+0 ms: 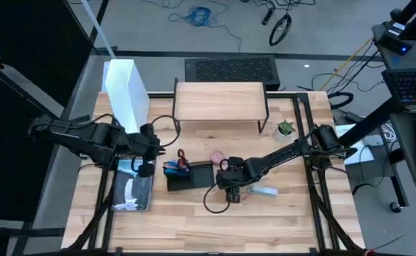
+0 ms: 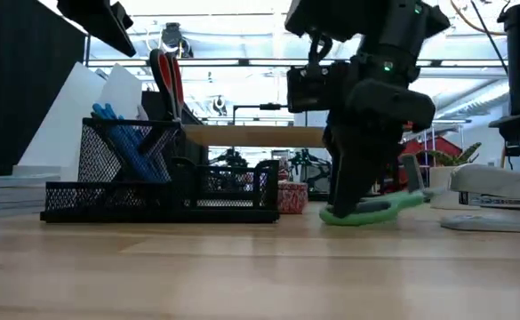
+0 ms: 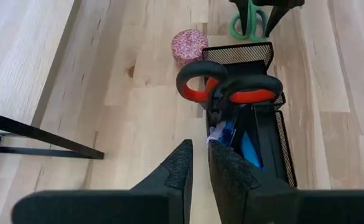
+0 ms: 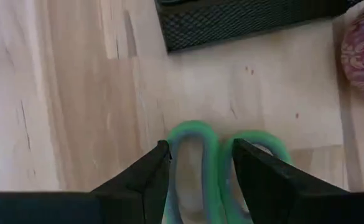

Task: Stock shelves
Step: Put the green scissors into the desk organizer

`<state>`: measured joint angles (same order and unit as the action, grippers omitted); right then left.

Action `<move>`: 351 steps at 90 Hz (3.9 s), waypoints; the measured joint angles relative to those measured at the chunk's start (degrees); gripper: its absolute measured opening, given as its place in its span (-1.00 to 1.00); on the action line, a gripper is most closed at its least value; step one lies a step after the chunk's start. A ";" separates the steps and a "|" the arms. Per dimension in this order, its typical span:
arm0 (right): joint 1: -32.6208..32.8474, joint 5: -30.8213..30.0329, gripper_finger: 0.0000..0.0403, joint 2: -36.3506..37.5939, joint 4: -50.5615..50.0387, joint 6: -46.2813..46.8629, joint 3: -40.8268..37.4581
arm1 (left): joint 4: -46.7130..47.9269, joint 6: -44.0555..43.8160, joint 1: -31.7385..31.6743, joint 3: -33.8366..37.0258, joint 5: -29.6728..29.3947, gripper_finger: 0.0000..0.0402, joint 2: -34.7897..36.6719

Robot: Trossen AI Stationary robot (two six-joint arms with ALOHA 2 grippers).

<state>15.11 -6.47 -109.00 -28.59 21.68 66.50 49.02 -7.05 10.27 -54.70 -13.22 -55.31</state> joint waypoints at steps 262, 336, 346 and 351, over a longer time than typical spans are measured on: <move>-0.77 -4.39 -0.97 10.91 4.73 -0.15 1.17 | -0.08 1.46 -0.01 0.00 1.04 -0.81 0.00; -10.21 -0.84 -0.96 -0.49 78.51 -12.99 1.57 | -0.29 1.51 0.01 0.00 1.04 -0.81 0.87; -9.73 -1.16 -0.96 -4.16 86.15 -11.61 1.57 | -0.23 1.51 0.01 0.00 1.04 -0.81 1.35; -9.61 -1.23 -0.96 -5.23 89.18 -10.79 1.57 | -0.09 1.51 -0.01 0.00 1.04 -0.81 1.56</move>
<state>5.50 -7.70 -114.23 60.59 10.89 68.07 48.94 -5.54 10.26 -54.70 -12.19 -53.75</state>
